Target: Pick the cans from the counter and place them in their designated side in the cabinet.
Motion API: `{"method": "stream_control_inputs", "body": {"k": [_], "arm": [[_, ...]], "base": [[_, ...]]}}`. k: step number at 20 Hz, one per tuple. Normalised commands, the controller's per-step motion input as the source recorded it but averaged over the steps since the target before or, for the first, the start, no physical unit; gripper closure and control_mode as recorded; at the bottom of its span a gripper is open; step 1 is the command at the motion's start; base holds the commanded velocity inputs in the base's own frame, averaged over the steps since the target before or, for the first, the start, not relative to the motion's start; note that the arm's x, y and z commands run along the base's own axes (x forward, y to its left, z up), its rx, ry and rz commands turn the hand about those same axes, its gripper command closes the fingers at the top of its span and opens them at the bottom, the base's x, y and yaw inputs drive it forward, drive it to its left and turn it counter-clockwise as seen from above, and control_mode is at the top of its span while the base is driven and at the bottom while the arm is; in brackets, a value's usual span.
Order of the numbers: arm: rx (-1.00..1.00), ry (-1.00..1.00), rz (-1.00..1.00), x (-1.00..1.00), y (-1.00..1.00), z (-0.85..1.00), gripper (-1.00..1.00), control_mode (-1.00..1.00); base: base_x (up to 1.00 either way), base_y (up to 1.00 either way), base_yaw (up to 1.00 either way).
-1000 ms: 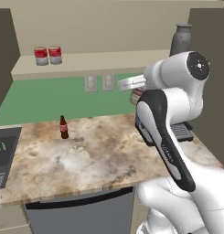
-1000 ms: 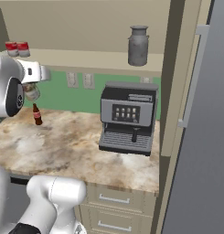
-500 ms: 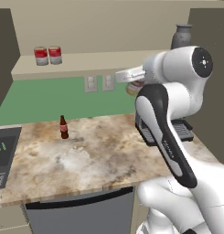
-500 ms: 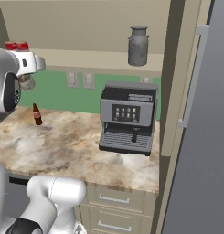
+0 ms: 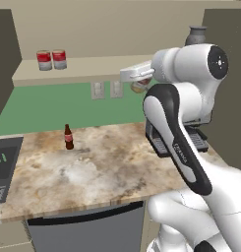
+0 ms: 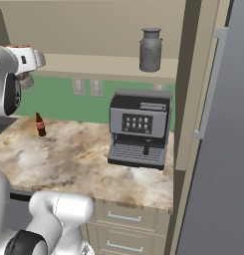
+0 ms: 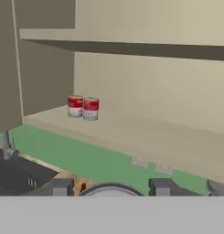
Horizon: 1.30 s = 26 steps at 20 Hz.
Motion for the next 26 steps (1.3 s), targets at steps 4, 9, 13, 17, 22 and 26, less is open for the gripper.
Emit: {"method": "stream_control_inputs", "body": {"k": [4, 9, 13, 17, 22, 26], "arm": [[0.0, -0.08, 0.05, 0.18, 0.2, 0.15, 1.0, -1.0], [0.0, -0.08, 0.04, 0.17, 0.17, 0.14, 1.0, -1.0], [0.0, -0.04, 0.04, 0.23, 0.14, 0.01, 1.0, -1.0], [0.0, -0.03, 0.03, 0.26, 0.15, 0.0, 1.0, -1.0], [0.0, -0.03, 0.03, 0.25, 0.16, 0.07, 1.0, -1.0], [0.0, -0.02, 0.03, 0.25, 0.15, 0.1, 1.0, -1.0]], "base": [[0.0, 0.0, 0.0], [0.0, 0.0, 0.0], [0.0, 0.0, 0.0], [0.0, 0.0, 0.0], [0.0, 0.0, 0.0], [0.0, 0.0, 0.0]]}}
